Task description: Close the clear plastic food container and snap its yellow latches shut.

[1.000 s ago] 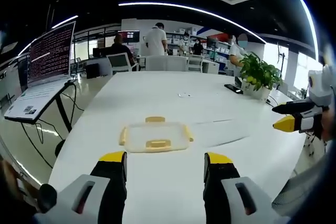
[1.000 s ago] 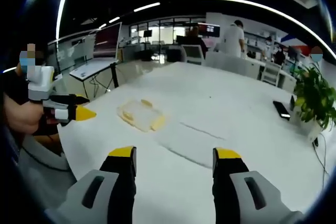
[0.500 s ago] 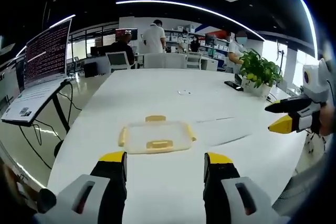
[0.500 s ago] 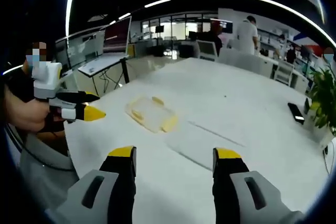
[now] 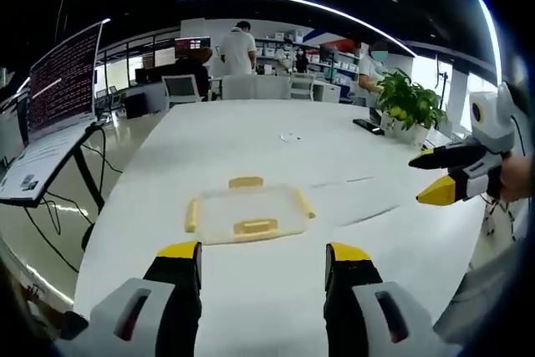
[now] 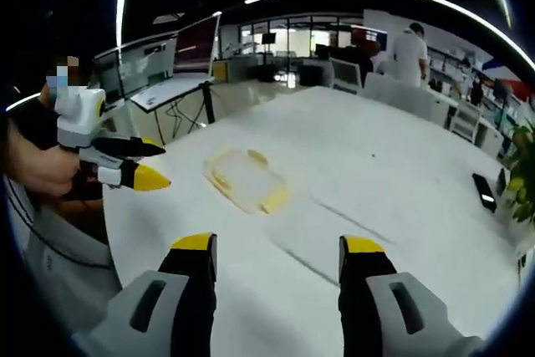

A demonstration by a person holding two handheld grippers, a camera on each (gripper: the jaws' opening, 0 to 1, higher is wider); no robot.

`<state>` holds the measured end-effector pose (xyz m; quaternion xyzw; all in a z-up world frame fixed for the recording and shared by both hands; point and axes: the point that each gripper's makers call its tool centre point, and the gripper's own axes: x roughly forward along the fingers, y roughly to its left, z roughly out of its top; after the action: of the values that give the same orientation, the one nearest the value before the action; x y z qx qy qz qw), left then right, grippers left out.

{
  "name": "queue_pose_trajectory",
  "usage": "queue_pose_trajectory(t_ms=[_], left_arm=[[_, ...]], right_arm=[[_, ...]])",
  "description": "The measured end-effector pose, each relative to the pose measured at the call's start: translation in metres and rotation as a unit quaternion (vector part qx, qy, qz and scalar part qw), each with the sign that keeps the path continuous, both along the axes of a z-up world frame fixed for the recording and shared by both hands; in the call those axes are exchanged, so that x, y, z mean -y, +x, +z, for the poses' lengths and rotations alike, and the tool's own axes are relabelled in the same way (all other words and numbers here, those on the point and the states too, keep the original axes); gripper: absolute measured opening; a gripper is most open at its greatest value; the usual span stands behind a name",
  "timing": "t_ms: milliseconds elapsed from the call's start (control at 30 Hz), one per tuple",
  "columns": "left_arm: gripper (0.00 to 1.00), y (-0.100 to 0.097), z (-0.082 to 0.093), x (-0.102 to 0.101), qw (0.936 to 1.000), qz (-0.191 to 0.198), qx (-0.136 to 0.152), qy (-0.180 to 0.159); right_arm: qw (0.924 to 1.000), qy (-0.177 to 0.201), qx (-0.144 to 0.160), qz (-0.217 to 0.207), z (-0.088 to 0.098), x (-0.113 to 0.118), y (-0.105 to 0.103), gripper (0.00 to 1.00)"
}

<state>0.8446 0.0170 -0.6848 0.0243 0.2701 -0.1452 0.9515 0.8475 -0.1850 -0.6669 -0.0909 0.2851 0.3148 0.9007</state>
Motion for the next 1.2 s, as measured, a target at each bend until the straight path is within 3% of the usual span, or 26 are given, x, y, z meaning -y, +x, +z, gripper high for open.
queue_pose_trajectory(t_ms=[733,900,1200], left_arm=[[0.55,0.018,-0.011,-0.006,0.9972,-0.066,-0.019,0.031],[0.56,0.024,-0.019,-0.005,0.9931,-0.103,-0.037,0.041],[0.56,0.035,-0.025,-0.003,0.9866,-0.144,-0.048,0.06]], right_arm=[[0.9926,-0.054,-0.022,0.106,-0.014,-0.029,0.025,0.56],[0.9874,-0.067,-0.026,0.141,-0.019,-0.038,0.029,0.54],[0.9827,-0.082,-0.019,0.165,-0.022,-0.049,0.042,0.54]])
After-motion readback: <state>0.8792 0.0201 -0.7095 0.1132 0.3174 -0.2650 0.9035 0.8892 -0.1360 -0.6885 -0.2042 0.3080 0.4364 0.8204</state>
